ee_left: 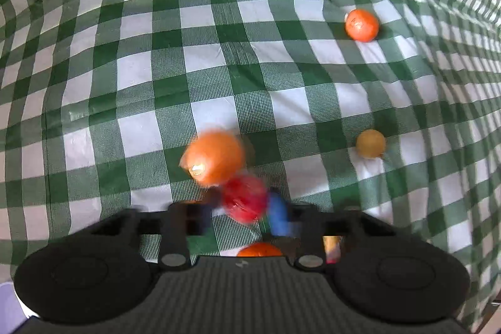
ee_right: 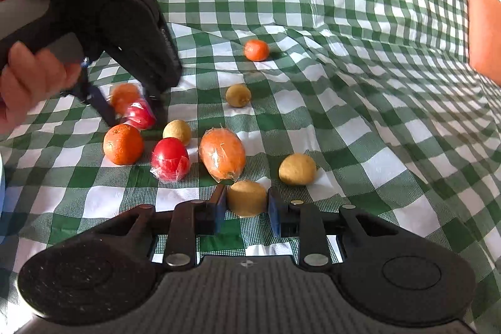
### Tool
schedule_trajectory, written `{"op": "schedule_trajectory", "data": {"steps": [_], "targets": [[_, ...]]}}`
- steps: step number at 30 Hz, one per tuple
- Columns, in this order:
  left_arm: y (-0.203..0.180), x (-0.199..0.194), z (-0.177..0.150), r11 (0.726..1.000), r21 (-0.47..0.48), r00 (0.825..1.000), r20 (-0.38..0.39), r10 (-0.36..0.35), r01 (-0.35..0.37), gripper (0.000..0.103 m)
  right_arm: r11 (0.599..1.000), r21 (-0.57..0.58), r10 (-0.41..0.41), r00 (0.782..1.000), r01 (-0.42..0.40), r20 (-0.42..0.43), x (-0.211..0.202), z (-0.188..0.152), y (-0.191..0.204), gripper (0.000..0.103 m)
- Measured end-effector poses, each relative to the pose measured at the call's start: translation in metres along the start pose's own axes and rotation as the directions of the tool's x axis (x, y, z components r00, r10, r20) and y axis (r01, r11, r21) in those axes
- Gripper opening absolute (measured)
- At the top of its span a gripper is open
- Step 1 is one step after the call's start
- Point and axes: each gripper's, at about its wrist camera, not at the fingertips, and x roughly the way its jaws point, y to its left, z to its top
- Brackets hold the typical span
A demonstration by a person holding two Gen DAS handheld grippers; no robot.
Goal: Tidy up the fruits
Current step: 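Grasp the wrapped red apple with the left tool while the right tool grasps a yellow potato, then carry the red apple and yellow potato over the blue plate and release both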
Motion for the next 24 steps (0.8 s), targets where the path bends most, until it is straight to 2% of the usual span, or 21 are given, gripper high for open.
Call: {"op": "schedule_trajectory", "data": {"steps": [7, 14, 19, 24], "targets": [[0.019, -0.042, -0.031, 0.999, -0.031, 0.999, 0.033, -0.029, 0.03, 0.035, 0.999, 0.03, -0.046, 0.998, 0.045, 0.039, -0.008, 0.001, -0.006, 0.029], [0.06, -0.107, -0.071, 0.997, -0.053, 0.994, 0.098, -0.047, 0.052, 0.035, 0.999, -0.004, -0.052, 0.998, 0.053, 0.041, -0.028, 0.0, -0.007, 0.029], [0.1, -0.154, -0.112, 0.995, -0.081, 0.99, 0.137, -0.04, 0.052, 0.035, 0.999, -0.033, -0.008, 0.999, 0.009, 0.051, -0.059, 0.01, 0.003, 0.029], [0.144, -0.189, -0.159, 0.989, -0.14, 0.989, 0.147, -0.029, 0.05, 0.035, 0.995, -0.038, 0.09, 0.995, -0.089, 0.037, -0.1, 0.019, 0.035, 0.029]]}}
